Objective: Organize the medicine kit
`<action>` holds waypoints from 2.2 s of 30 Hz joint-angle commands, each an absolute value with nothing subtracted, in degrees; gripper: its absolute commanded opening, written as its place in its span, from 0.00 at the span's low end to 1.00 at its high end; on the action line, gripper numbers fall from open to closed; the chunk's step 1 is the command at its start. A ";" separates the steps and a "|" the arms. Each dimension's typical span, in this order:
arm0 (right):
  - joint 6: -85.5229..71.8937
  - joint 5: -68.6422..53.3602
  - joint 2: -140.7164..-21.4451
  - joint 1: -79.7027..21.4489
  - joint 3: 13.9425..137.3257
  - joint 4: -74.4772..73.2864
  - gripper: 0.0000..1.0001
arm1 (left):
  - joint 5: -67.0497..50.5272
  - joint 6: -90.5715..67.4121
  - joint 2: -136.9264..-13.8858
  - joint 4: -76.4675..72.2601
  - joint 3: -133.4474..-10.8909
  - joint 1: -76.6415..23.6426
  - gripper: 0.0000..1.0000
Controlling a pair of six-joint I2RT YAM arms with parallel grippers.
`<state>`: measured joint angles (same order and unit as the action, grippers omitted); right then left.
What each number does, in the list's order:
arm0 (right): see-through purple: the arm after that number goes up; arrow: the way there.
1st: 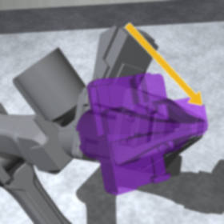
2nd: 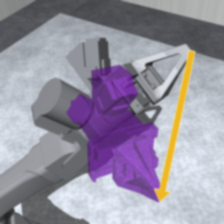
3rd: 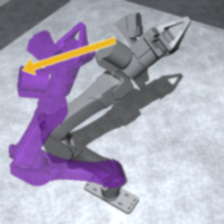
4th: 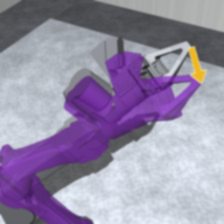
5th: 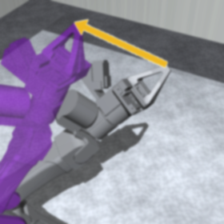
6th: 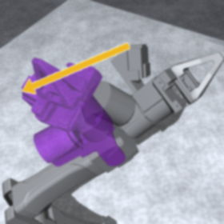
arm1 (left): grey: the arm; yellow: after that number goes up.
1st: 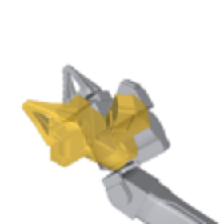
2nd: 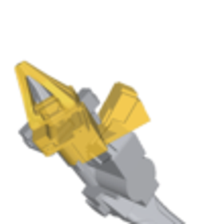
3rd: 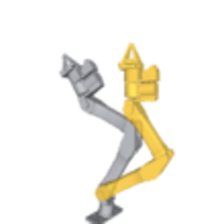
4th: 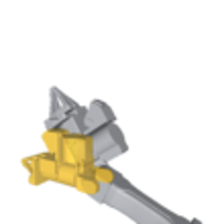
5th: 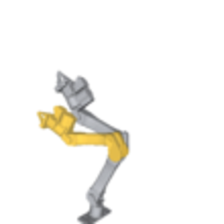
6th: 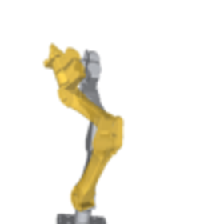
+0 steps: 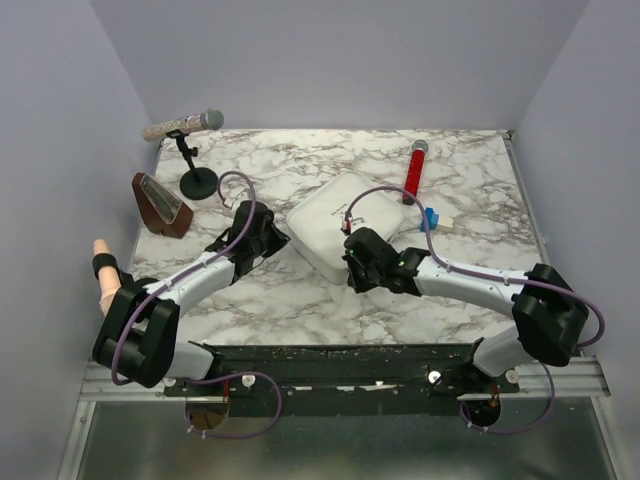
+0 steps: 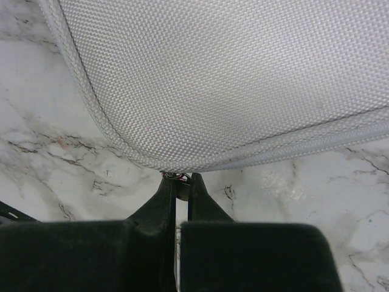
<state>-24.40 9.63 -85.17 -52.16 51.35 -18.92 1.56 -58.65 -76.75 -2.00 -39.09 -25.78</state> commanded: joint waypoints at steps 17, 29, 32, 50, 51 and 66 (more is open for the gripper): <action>-20.48 13.71 -81.65 -48.78 48.16 -22.59 0.01 | -1.50 -60.63 -71.38 -3.77 -33.93 -25.30 0.96; -19.51 14.33 -83.15 -50.36 52.03 -24.26 0.01 | 1.94 -66.88 -78.65 -9.32 -38.05 -37.70 0.99; -19.51 14.24 -83.14 -50.54 51.94 -24.35 0.01 | 2.28 -66.97 -81.82 -9.93 -38.84 -38.32 0.95; -17.40 12.74 -93.86 -57.13 63.62 -24.69 0.01 | 1.23 -54.32 -77.35 -2.81 -35.25 -26.20 0.16; -17.66 13.01 -94.30 -57.22 64.07 -24.87 0.01 | 1.14 -53.53 -77.34 -2.81 -34.98 -25.15 0.10; -20.92 18.11 -86.40 -49.93 50.28 -25.40 0.01 | -2.46 -50.89 -83.50 -4.13 -36.47 -18.11 0.00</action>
<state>-19.70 14.66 -89.01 -52.97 54.37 -17.56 -10.37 -57.14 -81.23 -10.22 -37.93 -21.71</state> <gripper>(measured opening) 0.046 0.040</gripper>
